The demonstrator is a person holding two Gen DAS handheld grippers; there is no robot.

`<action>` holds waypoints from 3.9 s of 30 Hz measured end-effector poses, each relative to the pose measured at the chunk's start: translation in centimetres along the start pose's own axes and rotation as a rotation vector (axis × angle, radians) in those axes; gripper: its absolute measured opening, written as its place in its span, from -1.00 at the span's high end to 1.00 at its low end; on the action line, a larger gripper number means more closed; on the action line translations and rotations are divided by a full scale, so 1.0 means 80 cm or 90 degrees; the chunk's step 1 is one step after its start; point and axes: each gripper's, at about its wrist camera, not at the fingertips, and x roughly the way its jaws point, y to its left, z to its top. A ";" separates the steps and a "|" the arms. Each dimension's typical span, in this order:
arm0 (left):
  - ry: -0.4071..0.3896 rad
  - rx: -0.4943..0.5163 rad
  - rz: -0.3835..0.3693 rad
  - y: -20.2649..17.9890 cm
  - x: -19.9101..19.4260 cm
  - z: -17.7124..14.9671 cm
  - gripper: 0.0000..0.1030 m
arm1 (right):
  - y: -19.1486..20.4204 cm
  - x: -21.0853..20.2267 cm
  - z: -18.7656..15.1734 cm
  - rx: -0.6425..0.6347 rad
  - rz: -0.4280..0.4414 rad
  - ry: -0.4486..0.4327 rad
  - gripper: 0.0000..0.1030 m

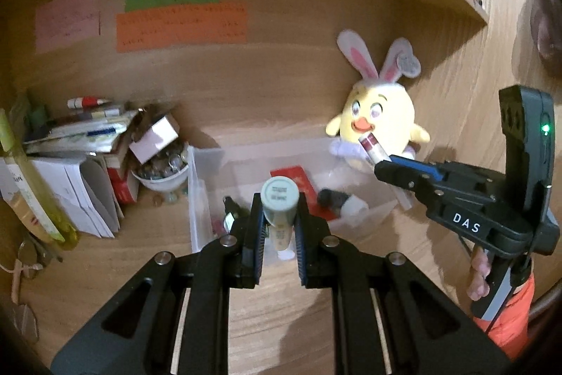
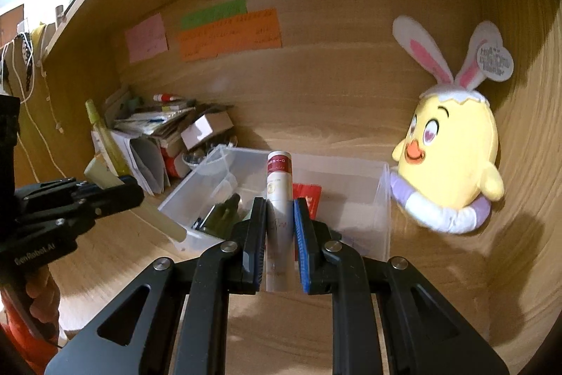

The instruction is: Organize objects

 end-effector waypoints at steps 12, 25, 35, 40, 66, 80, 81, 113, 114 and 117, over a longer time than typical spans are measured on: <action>-0.010 -0.034 0.014 0.021 0.018 0.019 0.72 | -0.009 0.017 0.031 -0.009 -0.020 -0.010 0.73; 0.012 -0.035 0.026 0.025 0.065 0.017 0.72 | -0.006 0.069 0.025 -0.023 -0.039 0.027 0.73; 0.068 -0.042 -0.037 0.020 0.110 0.007 0.72 | 0.000 0.105 0.010 -0.045 -0.049 0.070 0.73; 0.101 -0.061 -0.048 0.029 0.128 0.001 0.72 | 0.003 0.124 0.003 -0.051 -0.047 0.099 0.73; 0.030 -0.016 0.037 0.025 0.075 0.003 -0.30 | 0.026 0.094 0.004 -0.086 -0.053 0.100 -0.14; 0.025 -0.021 0.061 0.029 0.048 -0.011 -0.87 | 0.024 0.042 -0.008 -0.071 -0.082 0.061 -0.76; 0.028 -0.019 0.060 0.028 0.047 -0.012 -0.87 | 0.024 0.039 -0.009 -0.069 -0.082 0.059 -0.83; 0.057 -0.034 0.061 0.031 0.043 -0.048 -0.92 | 0.022 0.006 -0.040 -0.047 -0.101 0.048 -1.00; 0.057 -0.034 0.061 0.031 0.043 -0.048 -0.92 | 0.022 0.006 -0.040 -0.046 -0.100 0.048 -1.00; 0.057 -0.033 0.061 0.031 0.043 -0.047 -0.92 | 0.021 0.006 -0.040 -0.045 -0.101 0.047 -1.00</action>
